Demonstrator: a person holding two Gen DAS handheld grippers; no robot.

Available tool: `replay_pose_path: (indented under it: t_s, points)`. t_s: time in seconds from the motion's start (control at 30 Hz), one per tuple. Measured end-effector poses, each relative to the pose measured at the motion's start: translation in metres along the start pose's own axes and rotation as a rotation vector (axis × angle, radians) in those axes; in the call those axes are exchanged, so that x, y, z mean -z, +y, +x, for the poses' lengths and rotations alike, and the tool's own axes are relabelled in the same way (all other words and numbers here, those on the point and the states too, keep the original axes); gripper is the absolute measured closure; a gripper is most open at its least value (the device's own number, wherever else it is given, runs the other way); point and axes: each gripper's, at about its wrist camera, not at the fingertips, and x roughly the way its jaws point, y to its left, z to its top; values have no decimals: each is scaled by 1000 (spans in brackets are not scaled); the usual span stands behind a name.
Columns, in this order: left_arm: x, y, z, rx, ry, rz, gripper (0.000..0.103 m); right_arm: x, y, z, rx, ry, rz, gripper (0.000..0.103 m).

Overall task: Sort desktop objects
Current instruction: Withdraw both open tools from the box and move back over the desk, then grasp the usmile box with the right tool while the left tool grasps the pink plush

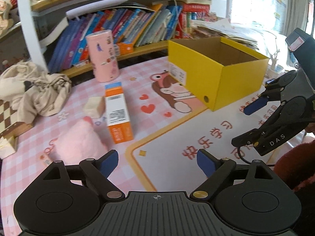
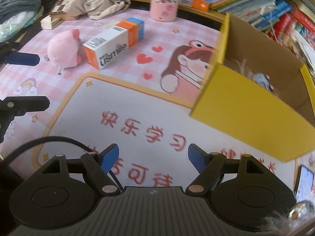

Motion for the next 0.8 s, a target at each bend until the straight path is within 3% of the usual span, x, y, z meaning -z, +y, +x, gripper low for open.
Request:
replay_pose_path:
  t_s: [0.4,0.8]
  points:
    - [12,24,1,-135,-2,-37,5,-43,31,12,-8,-56,-118,20]
    - [15,54,7,-169,-15,-148,5,-71,44,28,-23,-68,-144,19]
